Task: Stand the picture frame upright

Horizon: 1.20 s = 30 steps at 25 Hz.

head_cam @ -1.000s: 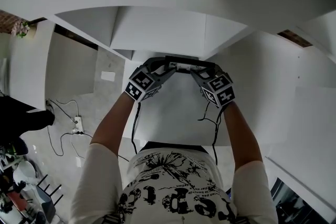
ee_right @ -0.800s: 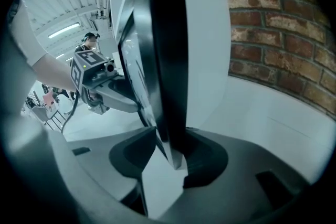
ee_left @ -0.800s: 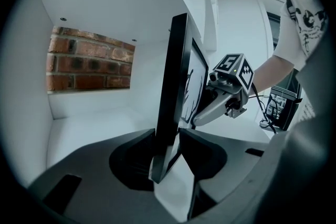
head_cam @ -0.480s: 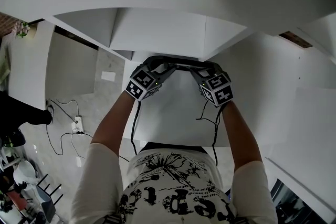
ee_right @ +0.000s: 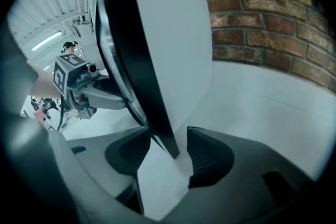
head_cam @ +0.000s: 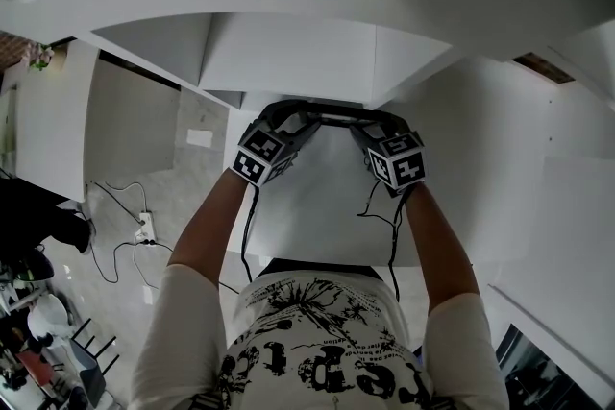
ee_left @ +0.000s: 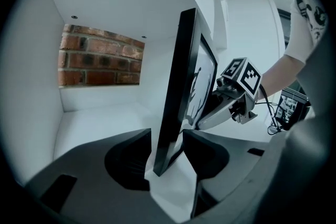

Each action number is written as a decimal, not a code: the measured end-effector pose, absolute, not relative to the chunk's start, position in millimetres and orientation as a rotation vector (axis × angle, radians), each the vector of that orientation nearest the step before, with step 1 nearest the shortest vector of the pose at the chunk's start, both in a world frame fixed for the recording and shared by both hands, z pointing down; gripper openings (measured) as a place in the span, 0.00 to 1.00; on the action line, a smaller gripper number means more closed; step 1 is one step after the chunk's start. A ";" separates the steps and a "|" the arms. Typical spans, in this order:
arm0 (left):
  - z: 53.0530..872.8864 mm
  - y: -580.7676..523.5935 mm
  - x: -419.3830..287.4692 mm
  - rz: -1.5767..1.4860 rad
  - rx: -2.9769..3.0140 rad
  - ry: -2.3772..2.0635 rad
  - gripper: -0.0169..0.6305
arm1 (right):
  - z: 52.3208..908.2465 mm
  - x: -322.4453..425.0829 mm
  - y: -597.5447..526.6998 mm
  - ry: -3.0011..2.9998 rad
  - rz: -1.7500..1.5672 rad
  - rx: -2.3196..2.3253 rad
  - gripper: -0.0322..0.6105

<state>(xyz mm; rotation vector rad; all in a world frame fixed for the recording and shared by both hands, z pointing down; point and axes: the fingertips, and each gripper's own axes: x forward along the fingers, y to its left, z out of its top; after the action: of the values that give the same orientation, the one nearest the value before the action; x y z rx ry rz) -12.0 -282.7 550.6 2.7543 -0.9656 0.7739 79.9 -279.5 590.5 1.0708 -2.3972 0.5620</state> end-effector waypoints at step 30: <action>453.4 -111.9 -45.4 0.407 2.762 -1.354 0.04 | 465.5 105.3 -103.1 -2.508 0.166 1.617 0.06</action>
<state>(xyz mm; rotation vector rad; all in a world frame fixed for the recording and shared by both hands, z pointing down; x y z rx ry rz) -45.4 -111.9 453.4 2.7621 -1.3538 0.4069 105.3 -103.1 465.5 1.6175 -2.5081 0.1659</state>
